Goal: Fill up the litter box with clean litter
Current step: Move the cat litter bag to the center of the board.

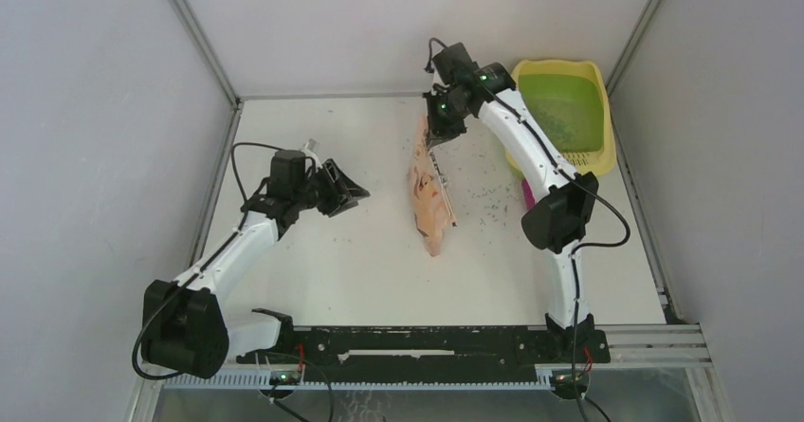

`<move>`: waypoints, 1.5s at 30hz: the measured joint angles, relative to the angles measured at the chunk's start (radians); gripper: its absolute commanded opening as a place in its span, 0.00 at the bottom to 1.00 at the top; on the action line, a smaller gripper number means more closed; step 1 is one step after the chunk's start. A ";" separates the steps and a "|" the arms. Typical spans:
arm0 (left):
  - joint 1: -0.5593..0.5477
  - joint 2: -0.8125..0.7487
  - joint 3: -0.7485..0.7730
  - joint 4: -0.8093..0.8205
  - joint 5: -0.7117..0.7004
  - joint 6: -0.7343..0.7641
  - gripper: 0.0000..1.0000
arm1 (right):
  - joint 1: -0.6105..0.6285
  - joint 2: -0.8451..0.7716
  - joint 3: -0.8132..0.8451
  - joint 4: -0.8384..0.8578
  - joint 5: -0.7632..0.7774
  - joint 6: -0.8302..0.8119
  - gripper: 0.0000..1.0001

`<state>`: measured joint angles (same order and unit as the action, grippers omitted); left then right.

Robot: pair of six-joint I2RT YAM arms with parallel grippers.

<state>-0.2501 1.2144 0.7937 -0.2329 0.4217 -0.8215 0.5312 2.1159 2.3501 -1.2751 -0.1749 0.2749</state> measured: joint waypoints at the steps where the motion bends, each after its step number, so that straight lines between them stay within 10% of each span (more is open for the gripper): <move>1: 0.003 -0.001 0.000 -0.008 0.000 0.005 0.51 | -0.020 0.000 0.000 0.013 -0.007 0.000 0.00; 20: 0.029 0.005 0.021 -0.063 0.000 0.045 0.48 | -0.367 0.152 0.067 0.279 -0.244 -0.008 0.00; 25: 0.044 0.005 0.021 -0.064 0.000 0.045 0.47 | -0.376 0.164 0.067 0.324 -0.316 -0.016 0.41; 30: 0.048 0.003 0.021 -0.064 0.000 0.044 0.49 | -0.388 0.127 -0.008 0.384 -0.349 -0.024 0.47; 45: 0.071 -0.185 0.021 -0.142 -0.075 0.047 0.56 | -0.504 -0.608 -0.808 0.652 -0.272 0.018 0.54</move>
<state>-0.1795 1.0290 0.8143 -0.3752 0.3470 -0.7742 0.0277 1.5082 1.5425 -0.6228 -0.4469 0.2932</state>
